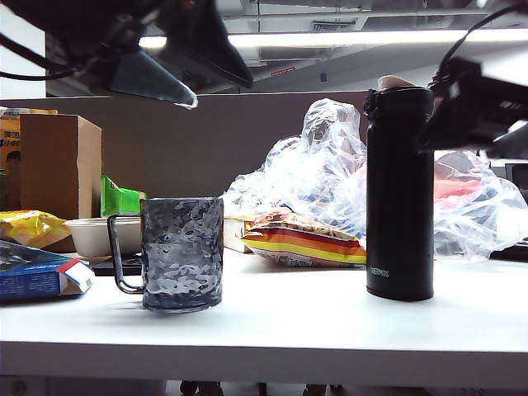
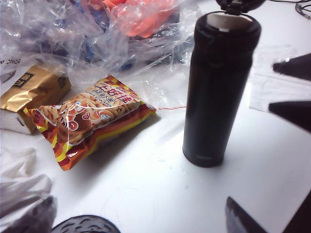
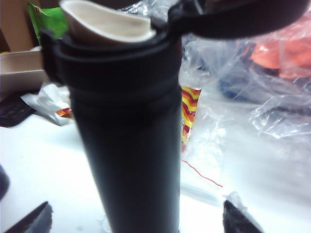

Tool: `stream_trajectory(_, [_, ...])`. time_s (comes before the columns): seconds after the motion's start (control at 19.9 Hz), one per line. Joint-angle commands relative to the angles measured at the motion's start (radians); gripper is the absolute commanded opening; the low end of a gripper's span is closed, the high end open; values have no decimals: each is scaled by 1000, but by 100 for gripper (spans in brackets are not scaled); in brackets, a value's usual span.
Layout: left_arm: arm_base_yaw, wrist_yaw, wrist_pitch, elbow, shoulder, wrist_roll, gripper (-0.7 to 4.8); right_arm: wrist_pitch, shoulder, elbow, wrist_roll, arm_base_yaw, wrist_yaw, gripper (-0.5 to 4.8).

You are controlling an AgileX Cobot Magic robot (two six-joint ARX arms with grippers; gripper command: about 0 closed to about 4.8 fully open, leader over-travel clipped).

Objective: Pick up the black thermos, pour some water into the cup, then place the black thermos back on the table.

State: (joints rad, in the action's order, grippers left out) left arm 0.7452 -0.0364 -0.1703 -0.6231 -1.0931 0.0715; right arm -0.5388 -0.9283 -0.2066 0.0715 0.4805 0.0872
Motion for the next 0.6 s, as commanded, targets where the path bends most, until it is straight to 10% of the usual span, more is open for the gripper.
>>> stream_trajectory(0.05, [0, -1, -10, -35, -34, 5, 479, -197, -160, -4, 4, 1, 18, 479])
stream_trajectory(0.6, [0, -2, -2, -37, -44, 8, 479, -562, -504, -22, 4, 1, 27, 479])
